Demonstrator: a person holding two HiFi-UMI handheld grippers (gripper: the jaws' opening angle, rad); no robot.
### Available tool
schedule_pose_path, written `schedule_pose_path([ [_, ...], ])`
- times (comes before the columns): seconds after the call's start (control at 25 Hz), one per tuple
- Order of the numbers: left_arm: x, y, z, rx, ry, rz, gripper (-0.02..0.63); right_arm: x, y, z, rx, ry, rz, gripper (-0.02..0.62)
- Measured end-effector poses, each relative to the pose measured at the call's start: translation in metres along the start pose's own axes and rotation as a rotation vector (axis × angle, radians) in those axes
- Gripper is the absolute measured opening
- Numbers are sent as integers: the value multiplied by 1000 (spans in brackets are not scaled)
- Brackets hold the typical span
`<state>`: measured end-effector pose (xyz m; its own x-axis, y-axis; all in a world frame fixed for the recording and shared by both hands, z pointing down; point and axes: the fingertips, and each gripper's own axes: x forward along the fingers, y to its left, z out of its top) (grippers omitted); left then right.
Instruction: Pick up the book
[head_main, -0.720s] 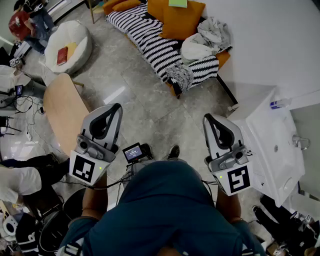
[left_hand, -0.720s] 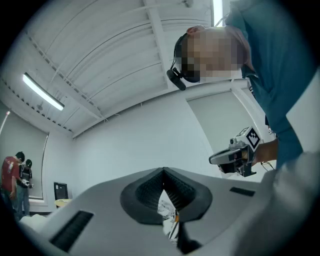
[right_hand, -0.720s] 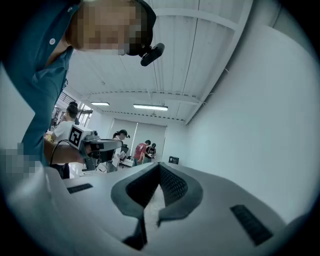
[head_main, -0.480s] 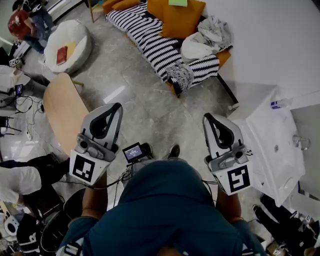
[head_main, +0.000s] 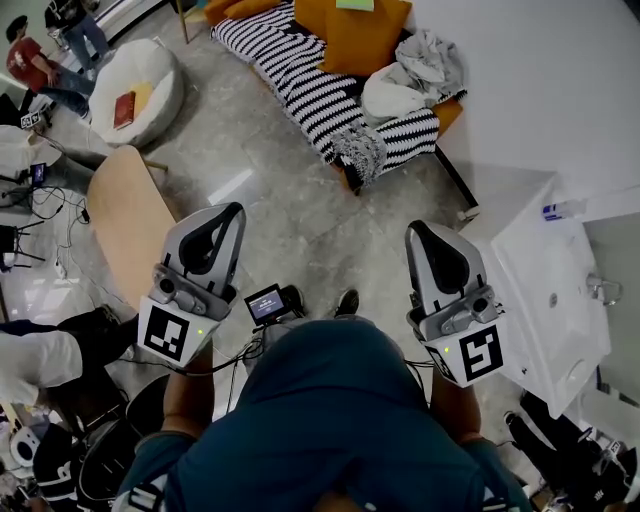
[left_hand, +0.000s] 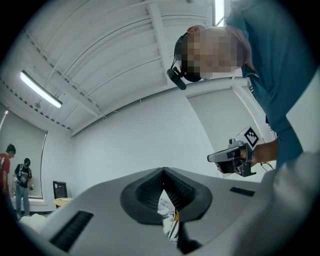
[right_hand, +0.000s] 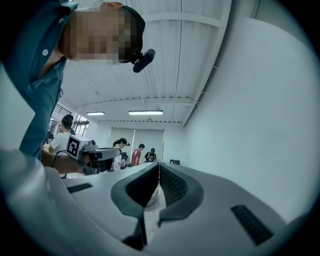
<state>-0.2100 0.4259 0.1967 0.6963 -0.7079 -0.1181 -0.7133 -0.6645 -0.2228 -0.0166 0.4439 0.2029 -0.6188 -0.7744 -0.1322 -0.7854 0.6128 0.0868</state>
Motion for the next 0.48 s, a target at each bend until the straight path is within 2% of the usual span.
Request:
schedule_pose_path([
  [0.16,18,-19,0,10,4,6,2,-9,-17,-6,-38,7,5,14],
  [0.48,42,-36,-6,9,21,18,2,-12,-41,-22,8,31,22,14],
])
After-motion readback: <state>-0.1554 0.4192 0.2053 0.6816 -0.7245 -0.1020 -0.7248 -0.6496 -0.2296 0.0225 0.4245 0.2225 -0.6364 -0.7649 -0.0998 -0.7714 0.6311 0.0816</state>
